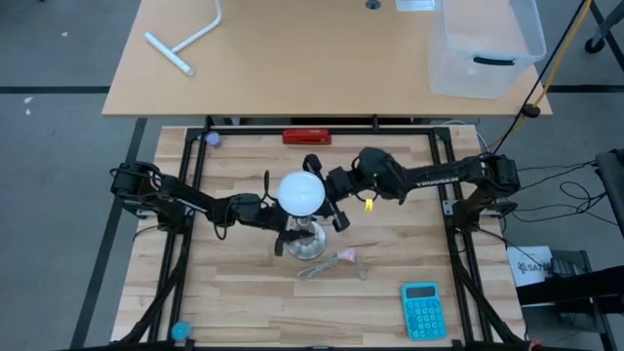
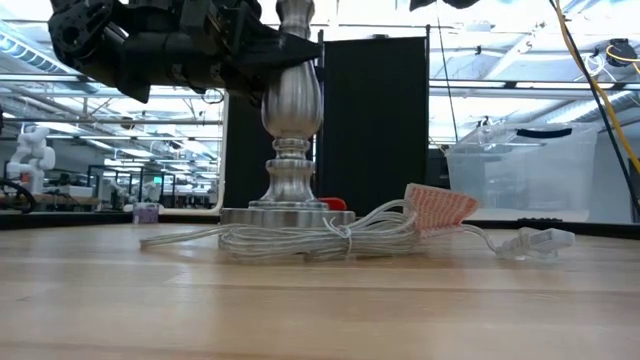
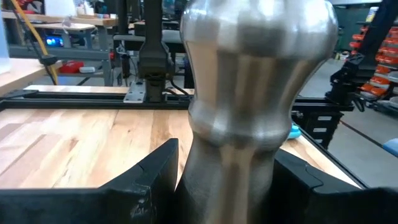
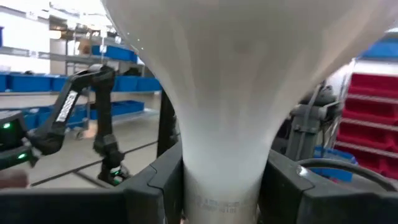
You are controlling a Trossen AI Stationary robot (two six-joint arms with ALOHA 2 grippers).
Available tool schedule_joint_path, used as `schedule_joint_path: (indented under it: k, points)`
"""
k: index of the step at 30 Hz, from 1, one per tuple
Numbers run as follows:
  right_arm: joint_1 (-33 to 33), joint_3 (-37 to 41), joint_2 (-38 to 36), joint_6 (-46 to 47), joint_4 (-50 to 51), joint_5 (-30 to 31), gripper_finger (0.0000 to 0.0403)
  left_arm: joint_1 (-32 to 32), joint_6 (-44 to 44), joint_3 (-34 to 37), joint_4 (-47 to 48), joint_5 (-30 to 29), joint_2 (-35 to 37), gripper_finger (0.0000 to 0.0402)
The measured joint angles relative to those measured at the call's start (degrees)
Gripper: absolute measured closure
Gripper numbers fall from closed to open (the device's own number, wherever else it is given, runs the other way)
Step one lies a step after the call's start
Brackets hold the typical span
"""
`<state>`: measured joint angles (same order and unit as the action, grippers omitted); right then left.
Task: Screw lightbulb
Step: Remove the white lightbulb from the silver lamp
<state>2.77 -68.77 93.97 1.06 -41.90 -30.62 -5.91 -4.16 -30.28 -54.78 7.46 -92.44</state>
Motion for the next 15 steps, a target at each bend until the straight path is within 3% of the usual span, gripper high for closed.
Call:
schedule_joint_path:
  k: [9,15]
  points:
    - [0.2,-3.8,-0.1,-2.1,8.4,-0.3,0.0243,-0.1,0.1,0.1,0.3,0.9,0.0,0.0211]
    - [0.6,-3.8,-3.4,-6.8,16.3,0.2,0.0198,-0.1,0.0,0.1,0.4,0.9,0.0,0.0211]
